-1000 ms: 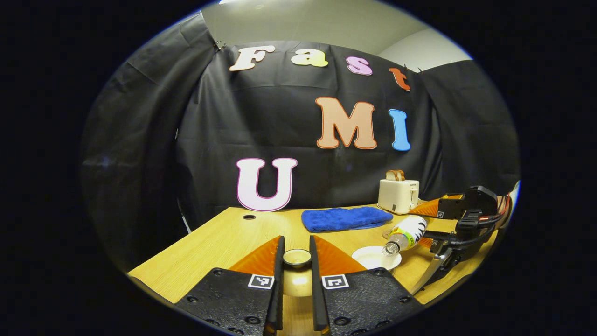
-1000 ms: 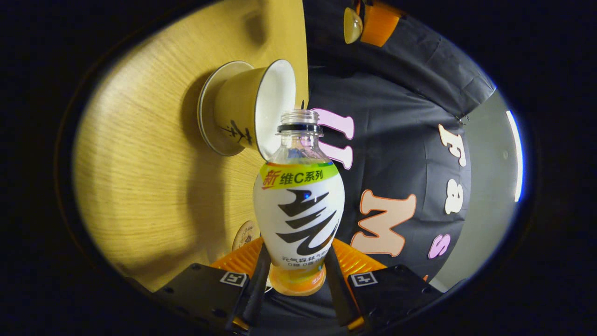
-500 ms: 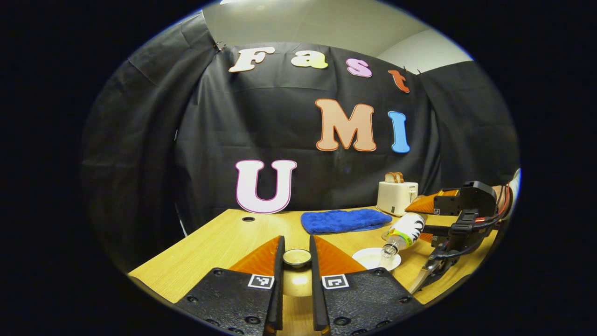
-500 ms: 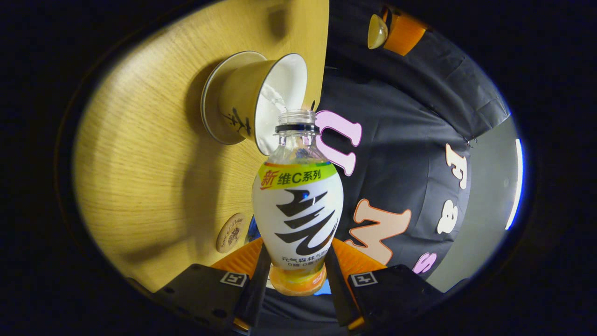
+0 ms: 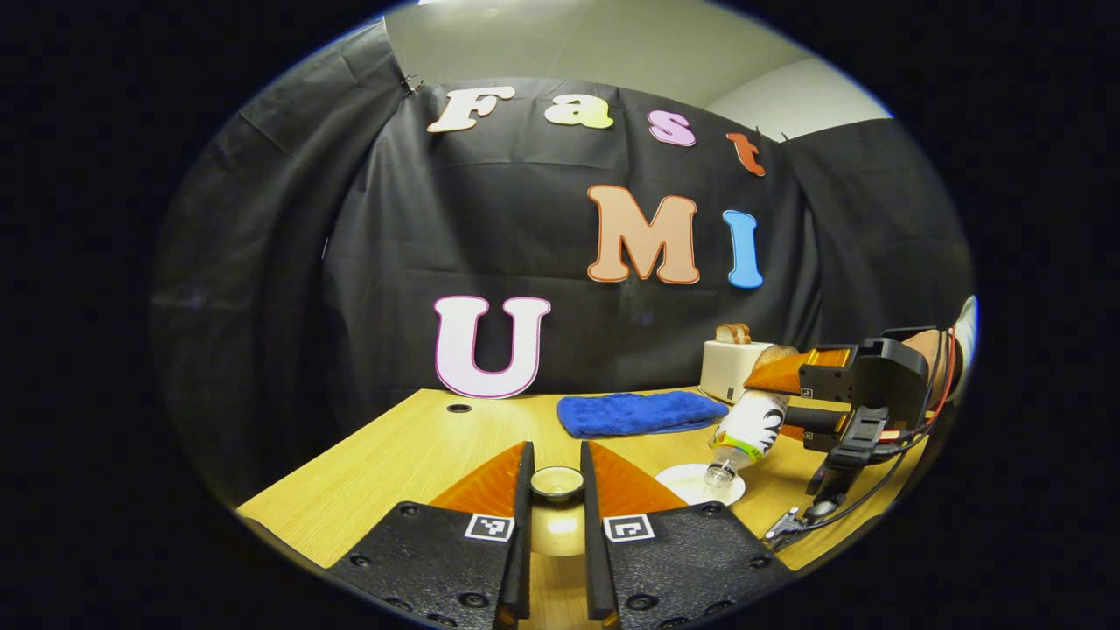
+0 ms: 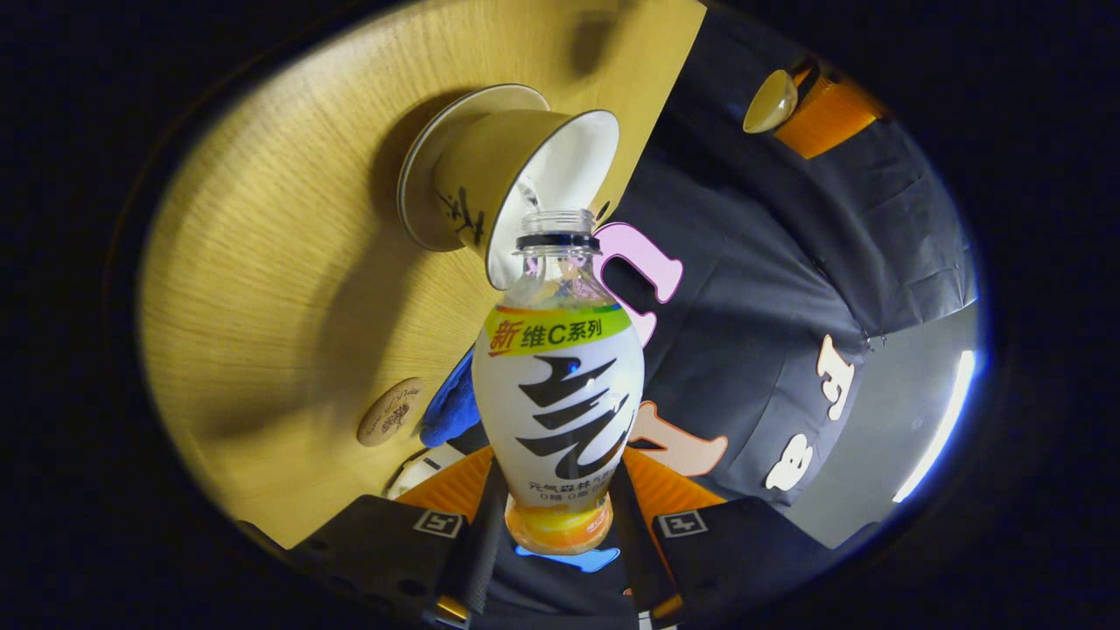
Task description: Open the teacup lid with one hand, grasp the water bottle and pour water into the teacup with the other hand; after pouring, place the water bottle on the coaster and then close the teacup lid.
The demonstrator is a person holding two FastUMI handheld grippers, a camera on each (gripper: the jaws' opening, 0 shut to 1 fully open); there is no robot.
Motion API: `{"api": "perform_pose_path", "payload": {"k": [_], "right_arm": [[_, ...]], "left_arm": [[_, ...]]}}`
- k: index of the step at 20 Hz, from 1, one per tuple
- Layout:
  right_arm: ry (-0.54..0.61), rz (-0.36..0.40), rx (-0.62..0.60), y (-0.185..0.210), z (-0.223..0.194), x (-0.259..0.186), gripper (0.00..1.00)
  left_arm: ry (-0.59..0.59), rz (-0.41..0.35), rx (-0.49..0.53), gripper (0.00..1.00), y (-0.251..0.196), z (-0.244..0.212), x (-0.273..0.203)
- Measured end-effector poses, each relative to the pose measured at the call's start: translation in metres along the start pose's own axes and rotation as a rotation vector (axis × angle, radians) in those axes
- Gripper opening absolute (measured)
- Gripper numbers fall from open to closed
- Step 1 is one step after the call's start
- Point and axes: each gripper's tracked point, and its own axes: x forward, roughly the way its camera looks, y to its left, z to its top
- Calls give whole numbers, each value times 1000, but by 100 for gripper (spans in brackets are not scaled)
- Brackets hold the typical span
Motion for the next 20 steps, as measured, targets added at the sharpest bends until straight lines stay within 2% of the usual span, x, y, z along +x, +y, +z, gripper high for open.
{"api": "perform_pose_path", "payload": {"k": [1,4,7,11,20], "right_arm": [[0,6,9,0,-1,1,65],[7,66,148,16,-5,2,65],[17,98,222,25,-5,0,66],[23,154,388,41,-7,-1,65],[21,232,980,56,8,-19,65]], "left_arm": [[-2,-1,-1,23,0,1,0],[2,-3,7,22,0,0,1],[8,-5,10,22,-1,1,2],[10,-6,12,23,-4,2,3],[40,-36,27,23,-24,6,9]]}}
